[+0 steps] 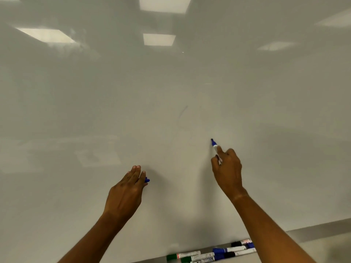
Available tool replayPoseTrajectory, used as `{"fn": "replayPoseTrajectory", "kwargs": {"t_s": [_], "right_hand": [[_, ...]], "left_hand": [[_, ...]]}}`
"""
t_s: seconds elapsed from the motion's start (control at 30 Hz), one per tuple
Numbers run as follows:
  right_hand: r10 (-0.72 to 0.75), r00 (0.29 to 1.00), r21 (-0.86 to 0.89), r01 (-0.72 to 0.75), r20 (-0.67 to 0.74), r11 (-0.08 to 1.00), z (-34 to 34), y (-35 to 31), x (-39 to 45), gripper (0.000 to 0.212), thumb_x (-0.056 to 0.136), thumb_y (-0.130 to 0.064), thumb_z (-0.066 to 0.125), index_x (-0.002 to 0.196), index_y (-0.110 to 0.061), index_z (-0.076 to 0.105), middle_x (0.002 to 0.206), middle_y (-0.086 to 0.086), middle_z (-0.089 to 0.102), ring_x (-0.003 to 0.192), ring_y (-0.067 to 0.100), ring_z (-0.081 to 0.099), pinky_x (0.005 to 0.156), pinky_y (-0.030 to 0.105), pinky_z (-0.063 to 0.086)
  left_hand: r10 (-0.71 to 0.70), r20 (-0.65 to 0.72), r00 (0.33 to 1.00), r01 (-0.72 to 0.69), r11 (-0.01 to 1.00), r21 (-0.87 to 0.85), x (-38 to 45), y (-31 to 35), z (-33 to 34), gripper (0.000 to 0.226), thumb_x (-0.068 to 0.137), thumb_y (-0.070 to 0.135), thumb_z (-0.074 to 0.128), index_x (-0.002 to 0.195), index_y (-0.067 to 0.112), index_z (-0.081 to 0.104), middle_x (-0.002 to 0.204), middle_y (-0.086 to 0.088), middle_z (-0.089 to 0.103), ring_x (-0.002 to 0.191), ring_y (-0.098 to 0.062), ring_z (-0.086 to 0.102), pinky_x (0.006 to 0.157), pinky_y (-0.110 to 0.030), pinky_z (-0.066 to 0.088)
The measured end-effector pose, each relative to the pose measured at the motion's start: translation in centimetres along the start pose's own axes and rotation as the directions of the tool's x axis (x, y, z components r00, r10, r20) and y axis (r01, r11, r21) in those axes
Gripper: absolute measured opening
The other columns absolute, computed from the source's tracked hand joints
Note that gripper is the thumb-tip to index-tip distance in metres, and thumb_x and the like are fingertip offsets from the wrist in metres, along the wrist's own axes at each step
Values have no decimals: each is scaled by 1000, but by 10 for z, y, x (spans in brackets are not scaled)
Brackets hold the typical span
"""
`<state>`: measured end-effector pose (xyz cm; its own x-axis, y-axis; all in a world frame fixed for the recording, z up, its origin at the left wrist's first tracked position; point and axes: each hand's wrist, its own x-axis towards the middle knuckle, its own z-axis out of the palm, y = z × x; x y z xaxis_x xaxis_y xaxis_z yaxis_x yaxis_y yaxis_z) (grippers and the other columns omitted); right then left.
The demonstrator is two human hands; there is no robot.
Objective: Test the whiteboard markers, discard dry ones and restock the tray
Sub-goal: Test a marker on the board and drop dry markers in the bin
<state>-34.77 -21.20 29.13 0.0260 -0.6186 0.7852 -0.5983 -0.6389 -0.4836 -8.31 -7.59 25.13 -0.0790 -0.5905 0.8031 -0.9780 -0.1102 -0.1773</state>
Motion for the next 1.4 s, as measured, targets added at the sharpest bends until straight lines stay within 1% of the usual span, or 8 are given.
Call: {"fn": "replayPoseTrajectory", "kwargs": {"t_s": [0.07, 0.13, 0.2, 0.3, 0.47, 0.73, 1.23, 1.4], "right_hand": [[5, 999, -15, -4, 50, 1000, -2, 6, -13, 34, 93, -12, 57, 127, -7, 59, 78, -1, 43, 57, 1, 40, 48, 10, 30], [-20, 996, -1, 20, 86, 1000, -5, 8, -22, 31, 90, -9, 59, 121, -7, 64, 75, -2, 44, 56, 3, 41, 49, 10, 30], [-28, 998, 56, 25, 56, 998, -9, 5, -28, 28, 87, -6, 63, 114, -7, 68, 72, -2, 50, 57, 6, 45, 50, 9, 31], [-92, 995, 92, 87, 45, 992, -10, 5, -41, 28, 84, -6, 67, 112, -9, 69, 81, 1, 65, 67, 11, 59, 61, 4, 35], [-157, 977, 99, 143, 146, 985, -6, 14, -78, 28, 81, -6, 71, 109, -9, 71, 95, 4, 72, 79, 20, 67, 73, 30, 54], [-144, 958, 62, 133, 250, 989, -9, 34, -127, 28, 77, 0, 74, 102, -10, 74, 89, 5, 73, 77, 21, 66, 74, 24, 46], [-44, 958, -27, 54, 284, 998, -17, 58, -159, 27, 75, 3, 74, 102, -5, 73, 91, 11, 73, 80, 26, 67, 79, 29, 47], [-1, 954, -92, 30, 300, 995, -11, 68, -173, 31, 75, 5, 74, 104, -5, 72, 93, 11, 73, 83, 27, 66, 80, 31, 49]], "left_hand": [[45, -60, 997, -45, 999, 4, 1, 7, 3, 26, 85, 16, 64, 106, 2, 70, 115, -18, 65, 102, -29, 65, 63, -39, 57], [60, -47, 997, -60, 998, -2, 4, 14, 3, 38, 88, 25, 45, 107, 4, 70, 115, -16, 66, 103, -27, 65, 65, -36, 57], [79, -43, 996, -80, 997, -23, 5, 21, 3, 29, 85, 22, 62, 106, 4, 71, 114, -15, 67, 102, -26, 66, 66, -35, 57], [93, 36, 995, -88, 988, -127, 4, 34, 2, 42, 65, 16, 86, 104, 7, 72, 110, -12, 69, 96, -25, 68, 63, -35, 57], [154, 61, 986, -134, 960, -247, -6, 57, 6, 37, 66, 16, 85, 101, 9, 73, 104, -9, 71, 83, -24, 71, 56, -34, 59], [224, 139, 965, -153, 906, -395, -24, 91, 26, 27, 73, 12, 80, 98, 9, 69, 87, -5, 72, 61, -21, 68, 49, -30, 56], [314, 212, 925, -169, 842, -512, -40, 135, 70, 26, 77, 15, 76, 101, 8, 70, 89, -10, 73, 61, -26, 68, 53, -34, 57], [360, 228, 905, -162, 785, -598, -44, 143, 84, 16, 78, 11, 75, 93, 9, 71, 70, -6, 69, 49, -21, 59, 48, -25, 43]]}}
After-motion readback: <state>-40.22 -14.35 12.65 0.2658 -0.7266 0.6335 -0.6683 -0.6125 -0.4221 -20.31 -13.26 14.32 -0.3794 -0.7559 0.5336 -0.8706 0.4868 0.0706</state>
